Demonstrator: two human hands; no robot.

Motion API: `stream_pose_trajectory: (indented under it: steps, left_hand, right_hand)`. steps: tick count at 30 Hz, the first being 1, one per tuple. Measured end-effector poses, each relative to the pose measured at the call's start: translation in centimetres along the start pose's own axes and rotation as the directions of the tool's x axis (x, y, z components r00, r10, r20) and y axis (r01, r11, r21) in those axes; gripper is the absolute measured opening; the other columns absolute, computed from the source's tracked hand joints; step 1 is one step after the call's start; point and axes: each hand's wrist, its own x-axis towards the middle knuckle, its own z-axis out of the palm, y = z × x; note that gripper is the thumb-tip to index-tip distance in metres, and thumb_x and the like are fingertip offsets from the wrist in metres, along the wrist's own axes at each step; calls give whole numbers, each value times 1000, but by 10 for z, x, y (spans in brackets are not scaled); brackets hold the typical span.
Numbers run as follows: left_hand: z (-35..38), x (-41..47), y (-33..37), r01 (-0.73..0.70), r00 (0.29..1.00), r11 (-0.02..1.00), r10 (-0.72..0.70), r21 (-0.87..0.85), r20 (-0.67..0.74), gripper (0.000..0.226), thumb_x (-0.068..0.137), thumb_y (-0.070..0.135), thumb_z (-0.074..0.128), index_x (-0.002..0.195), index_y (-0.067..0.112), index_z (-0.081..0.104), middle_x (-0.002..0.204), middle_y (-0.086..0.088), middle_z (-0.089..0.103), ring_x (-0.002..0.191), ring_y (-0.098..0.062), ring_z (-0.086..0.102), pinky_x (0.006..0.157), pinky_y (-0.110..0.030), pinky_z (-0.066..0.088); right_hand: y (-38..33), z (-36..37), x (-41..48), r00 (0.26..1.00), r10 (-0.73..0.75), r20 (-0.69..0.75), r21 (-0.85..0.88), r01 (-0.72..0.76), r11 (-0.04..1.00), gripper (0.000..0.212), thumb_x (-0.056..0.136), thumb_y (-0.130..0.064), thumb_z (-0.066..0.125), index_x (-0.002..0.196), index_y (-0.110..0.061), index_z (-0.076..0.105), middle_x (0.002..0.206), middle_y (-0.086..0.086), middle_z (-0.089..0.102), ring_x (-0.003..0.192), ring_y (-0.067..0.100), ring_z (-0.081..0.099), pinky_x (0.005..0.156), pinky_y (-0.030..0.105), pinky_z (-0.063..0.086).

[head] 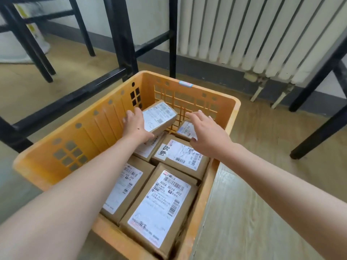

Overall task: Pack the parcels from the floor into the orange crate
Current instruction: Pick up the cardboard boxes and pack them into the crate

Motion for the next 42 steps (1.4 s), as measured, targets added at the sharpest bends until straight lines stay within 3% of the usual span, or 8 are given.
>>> stream_pose_trajectory:
  steps: [6,12,15,19,27,32,35,42]
  left_hand:
    - [-3,38,6,-252,966,957,240,142,94,108,66,3,80,148,17,12,143,-8,22,133,-26,25,103,-37,39]
    - [-1,78,2,-346,937,899,315,268,154,74,70,5,77,132,11,38,130,-7,35,118,-24,40,97,-35,43]
    - [-1,92,-3,-414,909,860,372,300,187,62,74,6,74,126,13,41,124,-5,39,99,-23,50,83,-38,51]
    - [2,99,-14,-490,869,816,432,307,241,72,71,8,77,129,15,36,123,-2,38,88,-19,52,70,-35,52]
    - [12,98,-34,-518,852,817,467,254,237,82,64,10,81,129,18,31,125,1,36,91,-18,50,75,-33,51]
    - [4,101,-30,-564,821,782,496,266,282,87,67,7,78,135,22,27,129,4,35,96,-12,50,67,-19,48]
    - [6,104,-18,-572,816,765,496,297,296,86,72,4,73,141,19,25,136,2,32,103,-16,49,71,-23,50]
    - [40,115,2,-430,901,795,350,427,257,74,76,-2,65,138,19,30,133,-8,30,79,-19,50,58,-29,47]
  right_hand:
    - [-2,1,-4,1000,16,1,-42,-16,999,78,82,-11,59,149,-17,18,151,2,30,145,23,16,117,37,18]
    - [-2,3,-5,1000,11,15,-47,-10,999,77,86,-17,56,151,-17,14,154,1,23,147,23,8,118,35,9]
    - [0,4,-5,999,-3,36,-61,5,998,74,88,-20,53,150,-17,12,154,1,21,148,23,4,117,35,7]
    - [2,6,-4,998,-1,65,-60,5,998,72,90,-24,50,149,-19,11,154,-1,17,148,22,1,116,34,4]
    - [1,6,-3,997,-5,76,-67,10,998,67,91,-30,49,148,-22,16,153,-3,20,148,20,2,116,33,5]
    - [1,5,-4,997,-17,74,-46,21,999,61,91,-29,49,145,-21,22,150,-2,24,148,21,5,117,34,9]
    - [1,4,-4,997,-21,71,-33,24,999,56,90,-29,49,142,-20,28,149,0,27,147,21,6,118,35,10]
    - [-1,4,-2,995,-10,101,-47,14,999,56,89,-30,52,140,-17,32,149,3,28,147,25,8,118,39,12]
